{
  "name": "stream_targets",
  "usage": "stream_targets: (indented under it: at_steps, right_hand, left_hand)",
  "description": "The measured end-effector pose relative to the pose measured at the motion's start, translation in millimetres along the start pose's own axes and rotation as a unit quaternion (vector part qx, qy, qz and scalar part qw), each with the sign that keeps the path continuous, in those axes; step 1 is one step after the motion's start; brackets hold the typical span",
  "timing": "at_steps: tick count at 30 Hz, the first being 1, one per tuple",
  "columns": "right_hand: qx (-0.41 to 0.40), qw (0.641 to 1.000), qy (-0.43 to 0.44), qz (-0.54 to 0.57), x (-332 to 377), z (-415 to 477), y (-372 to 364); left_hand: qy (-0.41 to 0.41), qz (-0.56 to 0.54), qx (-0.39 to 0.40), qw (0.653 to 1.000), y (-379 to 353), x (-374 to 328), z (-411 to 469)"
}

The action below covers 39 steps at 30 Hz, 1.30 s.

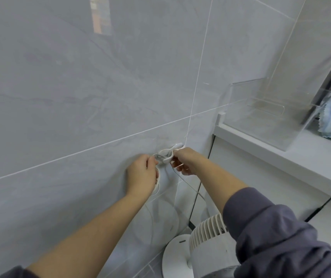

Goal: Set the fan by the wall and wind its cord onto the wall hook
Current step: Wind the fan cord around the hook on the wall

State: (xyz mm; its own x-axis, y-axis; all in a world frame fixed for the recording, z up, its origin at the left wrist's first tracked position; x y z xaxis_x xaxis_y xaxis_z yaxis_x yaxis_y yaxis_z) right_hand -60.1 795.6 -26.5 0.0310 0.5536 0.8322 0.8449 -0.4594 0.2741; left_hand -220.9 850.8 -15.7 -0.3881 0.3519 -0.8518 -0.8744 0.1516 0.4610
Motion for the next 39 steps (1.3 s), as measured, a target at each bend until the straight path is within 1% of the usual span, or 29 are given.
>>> stream_targets:
  at_steps: [2,3,4,5,6,7,8,9,10,12,13,14,15,16,18,20,22,24,26,28,31,33,35,39]
  right_hand:
    - [-0.038,0.996,0.04,-0.067,7,-1,7]
    - [-0.081,0.985,0.083,-0.124,14,-2,15]
    - [-0.137,0.962,0.137,-0.191,24,-6,22]
    - [-0.181,0.931,0.202,-0.243,34,-12,25]
    - [-0.189,0.905,0.267,-0.271,43,-18,22]
    - [-0.163,0.886,0.327,-0.286,49,-25,13]
    - [-0.119,0.868,0.375,-0.303,52,-31,0]
    - [-0.083,0.85,0.405,-0.327,53,-35,-11]
    - [-0.072,0.829,0.424,-0.356,53,-39,-19]
    - [-0.096,0.789,0.456,-0.4,56,-41,-24]
    - [-0.112,0.773,0.469,-0.412,58,-41,-25]
    - [-0.123,0.764,0.478,-0.416,59,-41,-25]
    - [-0.127,0.765,0.483,-0.407,59,-41,-24]
    - [-0.127,0.774,0.483,-0.388,59,-40,-22]
    - [-0.128,0.803,0.47,-0.343,58,-36,-16]
    - [-0.143,0.829,0.45,-0.301,59,-32,-5]
    - [-0.153,0.858,0.43,-0.235,60,-24,13]
    - [-0.152,0.879,0.411,-0.187,60,-17,25]
    - [-0.158,0.889,0.399,-0.158,58,-11,33]
    - [-0.171,0.901,0.381,-0.119,53,-2,41]
    - [-0.183,0.921,0.335,-0.076,42,12,51]
    - [-0.185,0.926,0.32,-0.07,37,19,53]
    - [-0.185,0.927,0.322,-0.052,34,23,54]
    - [-0.179,0.919,0.352,-0.012,36,22,56]
  left_hand:
    - [-0.029,0.008,0.001,1.0,0,-9,-1]
    - [-0.038,0.01,0.006,0.999,-1,-11,-1]
    - [-0.042,0.004,0.012,0.999,-1,-12,-2]
    - [-0.044,-0.006,0.019,0.999,-2,-11,-2]
    - [-0.046,-0.017,0.024,0.999,-1,-11,-3]
    - [-0.047,-0.023,0.027,0.998,-1,-9,-3]
    - [-0.049,-0.025,0.028,0.998,0,-9,-3]
    - [-0.052,-0.021,0.027,0.998,1,-9,-3]
    - [-0.056,-0.015,0.024,0.998,2,-10,-3]
    - [-0.059,-0.015,0.027,0.998,2,-10,-4]
    - [-0.057,-0.025,0.036,0.997,1,-10,-5]
    - [-0.051,-0.035,0.048,0.997,0,-8,-6]
    - [-0.04,-0.041,0.061,0.996,-2,-6,-6]
    - [-0.025,-0.046,0.081,0.995,-5,-3,-5]
    - [0.023,-0.081,0.152,0.985,-17,5,-5]
    - [0.078,-0.12,0.249,0.958,-32,11,-10]
    - [0.111,-0.126,0.319,0.933,-42,18,-18]
    - [0.125,-0.123,0.35,0.92,-48,26,-22]
    - [0.133,-0.119,0.368,0.912,-55,33,-25]
    - [0.119,-0.113,0.368,0.915,-58,33,-25]
    - [0.037,-0.091,0.305,0.947,-53,28,-18]
    - [-0.008,-0.071,0.268,0.961,-50,24,-17]
    - [-0.026,-0.042,0.242,0.969,-50,22,-16]
    - [-0.074,0.048,0.177,0.98,-48,6,-15]
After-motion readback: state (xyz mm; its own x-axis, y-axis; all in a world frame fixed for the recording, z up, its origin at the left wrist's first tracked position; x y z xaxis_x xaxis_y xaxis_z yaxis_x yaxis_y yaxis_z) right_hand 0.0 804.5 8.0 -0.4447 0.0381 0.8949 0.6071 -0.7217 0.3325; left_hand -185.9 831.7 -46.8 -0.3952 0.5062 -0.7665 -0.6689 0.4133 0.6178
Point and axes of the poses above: each hand's wrist, its own z-axis towards the middle knuckle, its own y-axis out of the back of the hand, x = y × z, the point moved 8 cm from there along z, towards the middle knuckle, and after that the axes turned 9 degrees about z, right-handed, at the moved point
